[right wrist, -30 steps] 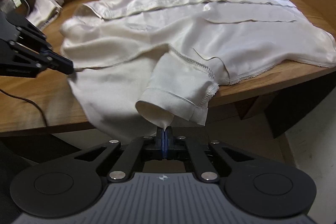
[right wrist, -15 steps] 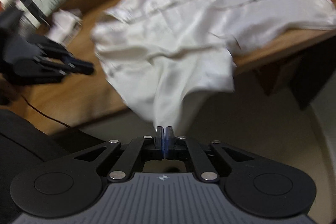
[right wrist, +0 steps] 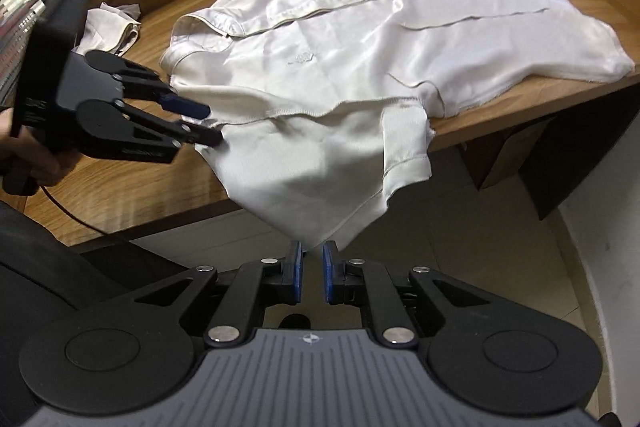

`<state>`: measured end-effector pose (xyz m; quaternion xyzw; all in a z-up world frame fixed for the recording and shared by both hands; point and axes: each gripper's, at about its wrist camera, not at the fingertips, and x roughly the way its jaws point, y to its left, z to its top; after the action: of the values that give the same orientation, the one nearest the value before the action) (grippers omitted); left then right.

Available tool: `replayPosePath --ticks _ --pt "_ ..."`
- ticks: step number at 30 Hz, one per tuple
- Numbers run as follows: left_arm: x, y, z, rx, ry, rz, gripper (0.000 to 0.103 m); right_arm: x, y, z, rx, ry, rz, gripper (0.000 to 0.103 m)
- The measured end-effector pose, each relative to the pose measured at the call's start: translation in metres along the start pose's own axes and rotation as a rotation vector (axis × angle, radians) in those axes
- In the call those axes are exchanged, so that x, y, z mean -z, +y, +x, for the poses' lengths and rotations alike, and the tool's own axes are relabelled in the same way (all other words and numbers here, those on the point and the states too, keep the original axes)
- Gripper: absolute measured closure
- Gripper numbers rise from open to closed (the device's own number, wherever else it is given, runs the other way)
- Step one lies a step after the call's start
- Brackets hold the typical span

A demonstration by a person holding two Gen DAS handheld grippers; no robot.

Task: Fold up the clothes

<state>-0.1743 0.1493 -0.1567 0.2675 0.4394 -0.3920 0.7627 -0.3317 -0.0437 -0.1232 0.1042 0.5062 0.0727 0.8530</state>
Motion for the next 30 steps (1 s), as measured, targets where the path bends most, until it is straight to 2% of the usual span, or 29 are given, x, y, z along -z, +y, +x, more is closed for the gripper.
replayPosePath --ticks 2,7,10,13,15,17,20,24,30 --pt "0.004 0.004 -0.001 0.003 -0.015 -0.031 0.098 -0.002 0.001 -0.003 0.000 0.000 -0.005 0.090" --pt "0.013 0.011 -0.018 -0.010 -0.078 -0.071 0.099 -0.005 0.001 -0.008 0.015 0.007 -0.025 0.090" --pt "0.020 0.013 -0.028 0.013 -0.067 -0.090 0.099 -0.008 -0.001 -0.011 0.022 0.009 -0.035 0.090" --pt "0.031 0.010 -0.030 0.065 -0.022 -0.093 0.096 -0.014 -0.002 -0.014 0.032 0.011 -0.053 0.090" --pt "0.038 0.010 -0.034 0.077 -0.025 -0.107 0.086 -0.021 -0.002 -0.016 0.041 0.009 -0.075 0.090" --pt "0.039 0.015 -0.042 0.071 -0.053 -0.128 0.064 -0.033 0.000 -0.018 0.051 -0.001 -0.097 0.087" --pt "0.035 0.031 -0.055 0.037 -0.114 -0.180 0.059 -0.054 0.004 -0.020 0.068 -0.023 -0.138 0.078" --pt "0.024 0.065 -0.065 -0.098 -0.176 -0.298 0.052 -0.095 0.009 -0.015 0.080 -0.041 -0.203 0.074" --pt "0.003 0.124 -0.059 -0.346 -0.174 -0.466 0.051 -0.172 0.008 0.008 0.039 -0.033 -0.321 0.069"
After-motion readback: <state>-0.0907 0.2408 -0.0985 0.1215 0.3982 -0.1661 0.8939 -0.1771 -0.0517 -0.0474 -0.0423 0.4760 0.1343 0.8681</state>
